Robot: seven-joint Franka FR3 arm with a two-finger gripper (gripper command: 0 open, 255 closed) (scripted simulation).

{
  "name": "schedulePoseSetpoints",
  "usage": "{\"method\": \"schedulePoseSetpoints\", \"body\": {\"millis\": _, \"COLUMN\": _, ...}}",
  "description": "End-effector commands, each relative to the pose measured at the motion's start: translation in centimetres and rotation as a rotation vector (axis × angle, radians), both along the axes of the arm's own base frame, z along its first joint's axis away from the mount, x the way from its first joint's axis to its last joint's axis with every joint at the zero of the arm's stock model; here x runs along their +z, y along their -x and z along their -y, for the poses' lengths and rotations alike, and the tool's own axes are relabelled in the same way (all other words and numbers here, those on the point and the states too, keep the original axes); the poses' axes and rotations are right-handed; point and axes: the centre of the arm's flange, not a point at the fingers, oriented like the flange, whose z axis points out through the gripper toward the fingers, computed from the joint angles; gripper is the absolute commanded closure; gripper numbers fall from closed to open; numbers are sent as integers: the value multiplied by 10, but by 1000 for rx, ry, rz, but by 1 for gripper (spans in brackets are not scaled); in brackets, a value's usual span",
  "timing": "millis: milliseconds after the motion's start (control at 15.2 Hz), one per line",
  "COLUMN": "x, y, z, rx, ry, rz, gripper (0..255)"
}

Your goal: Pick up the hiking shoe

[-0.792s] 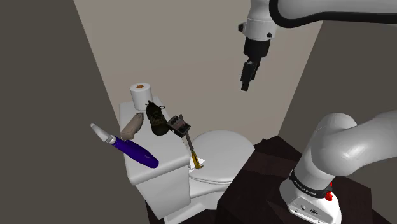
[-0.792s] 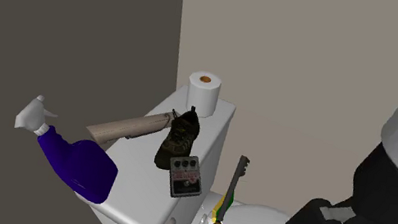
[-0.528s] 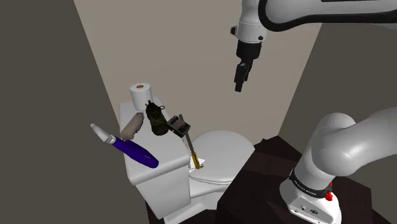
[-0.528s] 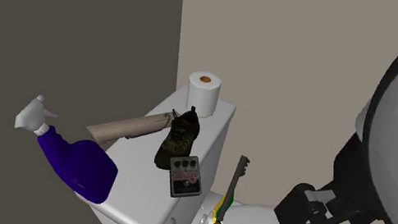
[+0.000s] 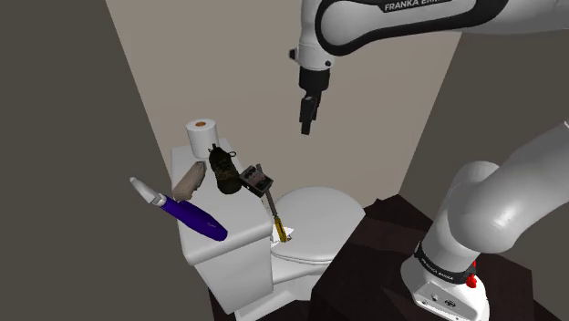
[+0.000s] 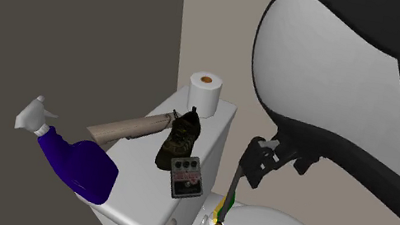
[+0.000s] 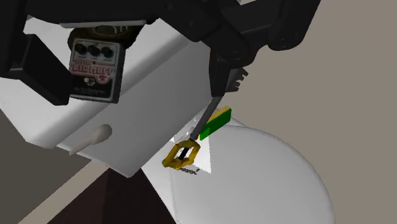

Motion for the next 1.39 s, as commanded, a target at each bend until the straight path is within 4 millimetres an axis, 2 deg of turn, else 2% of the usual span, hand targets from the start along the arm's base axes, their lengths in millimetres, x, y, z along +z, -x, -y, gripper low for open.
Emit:
{"method": "schedulePoseSetpoints", "body": {"millis": 0, "x": -11, "y": -25, "z": -9, "rx": 43, "ry": -9, "rz": -2, "gripper": 0}}
{"method": "schedulePoseSetpoints", "body": {"millis": 528, "x": -43, "y": -112, "z": -56, "rx": 210, "ry": -43, "rz": -11, "gripper": 0}}
{"method": "schedulePoseSetpoints", "body": {"millis": 1056, "x": -74, "y": -190, "z": -117, "rx": 377, "ry": -78, "rz": -21, "gripper": 0}}
{"method": "schedulePoseSetpoints", "body": {"millis": 1320, "x": -90, "y": -190, "z": -117, "rx": 377, "ry": -78, "rz": -21, "gripper": 0}}
